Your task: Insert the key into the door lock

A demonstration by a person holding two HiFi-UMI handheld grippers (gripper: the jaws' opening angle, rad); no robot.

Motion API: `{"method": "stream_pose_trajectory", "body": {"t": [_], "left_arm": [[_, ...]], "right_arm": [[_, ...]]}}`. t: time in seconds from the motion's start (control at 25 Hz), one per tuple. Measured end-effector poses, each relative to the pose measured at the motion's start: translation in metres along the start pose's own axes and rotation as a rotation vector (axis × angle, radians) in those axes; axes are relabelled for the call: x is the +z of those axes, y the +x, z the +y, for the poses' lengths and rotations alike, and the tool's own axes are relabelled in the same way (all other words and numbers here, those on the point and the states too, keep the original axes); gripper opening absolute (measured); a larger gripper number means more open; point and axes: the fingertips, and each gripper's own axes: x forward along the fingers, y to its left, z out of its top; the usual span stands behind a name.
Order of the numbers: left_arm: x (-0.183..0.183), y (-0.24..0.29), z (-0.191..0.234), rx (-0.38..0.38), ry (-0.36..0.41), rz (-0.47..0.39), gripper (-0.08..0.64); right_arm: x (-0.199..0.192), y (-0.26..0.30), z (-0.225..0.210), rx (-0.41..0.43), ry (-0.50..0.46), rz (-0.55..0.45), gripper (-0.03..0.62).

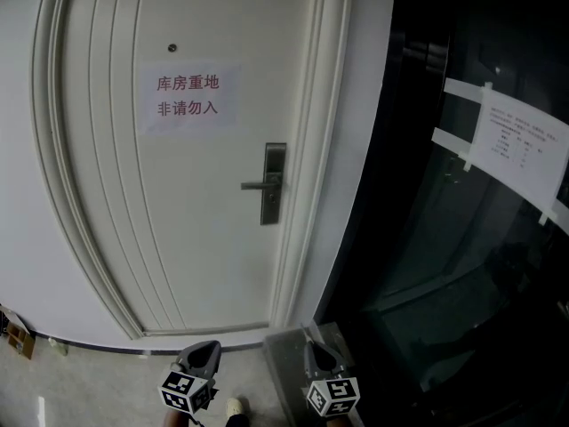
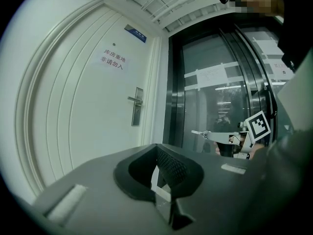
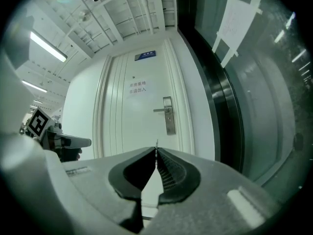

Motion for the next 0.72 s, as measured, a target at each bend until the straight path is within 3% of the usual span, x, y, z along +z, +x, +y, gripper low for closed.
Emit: {"method": "stream_pose_trajectory", "body": {"t": [0.72], "left_arm": [[0.032,0.116,0.104,-0.041,-0.005,0.01,0.003]], "right_arm": [[0.025,0.156,-0.022,-0.032,-0.025,-0.008,0.011]]}}
